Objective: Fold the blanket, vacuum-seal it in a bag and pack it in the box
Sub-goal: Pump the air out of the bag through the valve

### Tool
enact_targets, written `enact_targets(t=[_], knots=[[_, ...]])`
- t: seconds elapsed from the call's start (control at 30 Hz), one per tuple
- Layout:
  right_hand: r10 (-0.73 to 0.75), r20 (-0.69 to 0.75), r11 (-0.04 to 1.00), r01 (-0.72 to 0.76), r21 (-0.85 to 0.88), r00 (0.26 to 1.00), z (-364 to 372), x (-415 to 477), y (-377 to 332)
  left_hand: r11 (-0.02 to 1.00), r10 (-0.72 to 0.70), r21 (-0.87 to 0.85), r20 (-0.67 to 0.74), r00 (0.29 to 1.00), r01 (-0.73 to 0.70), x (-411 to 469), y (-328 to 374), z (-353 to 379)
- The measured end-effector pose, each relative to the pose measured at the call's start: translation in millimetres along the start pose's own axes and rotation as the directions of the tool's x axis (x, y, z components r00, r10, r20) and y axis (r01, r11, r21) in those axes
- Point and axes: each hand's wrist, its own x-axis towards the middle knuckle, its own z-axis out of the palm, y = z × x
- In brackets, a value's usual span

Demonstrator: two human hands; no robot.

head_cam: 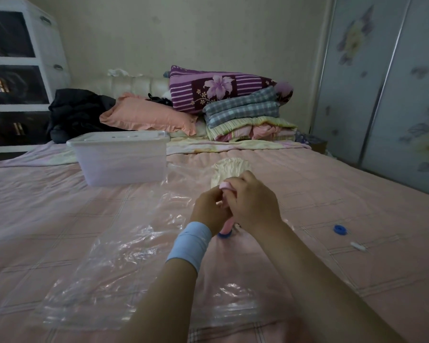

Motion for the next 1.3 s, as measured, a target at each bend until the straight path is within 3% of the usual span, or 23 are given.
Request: enact_targets(t=[0.23,0.33,0.47,0.63,0.7,0.8,0.87,0.97,1.03,1.17,1.3], knots=[[-0.13,-0.046,0.991,0.129,-0.039,0.99,-11,0,2,0.999,-0.022,-0.033,-0.027,0.999,0.021,-7,3,6],[-0.201,-0.189,0.979,0.196,-0.047,0.961,-37,5,-3,0.998,0.009,-0.068,-0.016,1.0,-0.01,-7,2,7],[-0.264,-0.443,0.96,0.28,-0.03,0.857,-89,19,-17,0.993,-0.005,-0.118,-0.013,1.0,0.004,-3,-2,9],[-0.307,-0.529,0.934,0.357,-0.007,0.791,-86,26,-23,0.992,-0.01,-0.127,-0.01,1.0,0.009,-3,-9,6],[-0.292,-0.468,0.932,0.358,0.056,0.834,-65,23,-19,0.993,-0.011,-0.116,-0.004,1.0,0.011,-4,-9,5],[-0.192,-0.138,0.963,0.213,0.163,0.972,-19,3,-8,0.995,-0.022,-0.099,-0.007,1.0,0.021,-8,-4,4],[-0.154,-0.025,0.983,0.156,0.096,0.988,0,-9,-1,0.998,-0.024,-0.065,-0.006,1.0,0.023,-10,-3,3],[-0.191,0.009,0.978,0.191,-0.085,0.981,-2,-3,1,0.996,-0.005,-0.09,-0.011,1.0,0.004,-10,-4,2],[-0.202,0.014,0.974,0.203,-0.101,0.979,-14,0,-3,0.993,0.009,-0.116,-0.015,1.0,-0.011,-10,-5,2],[-0.272,-0.172,0.962,0.269,-0.043,0.947,-60,13,-19,0.981,0.011,-0.195,-0.03,0.999,-0.017,-8,-10,5],[-0.319,-0.444,0.931,0.364,0.017,0.837,-95,25,-33,0.982,0.03,-0.188,-0.023,0.999,-0.033,-4,-13,6]])
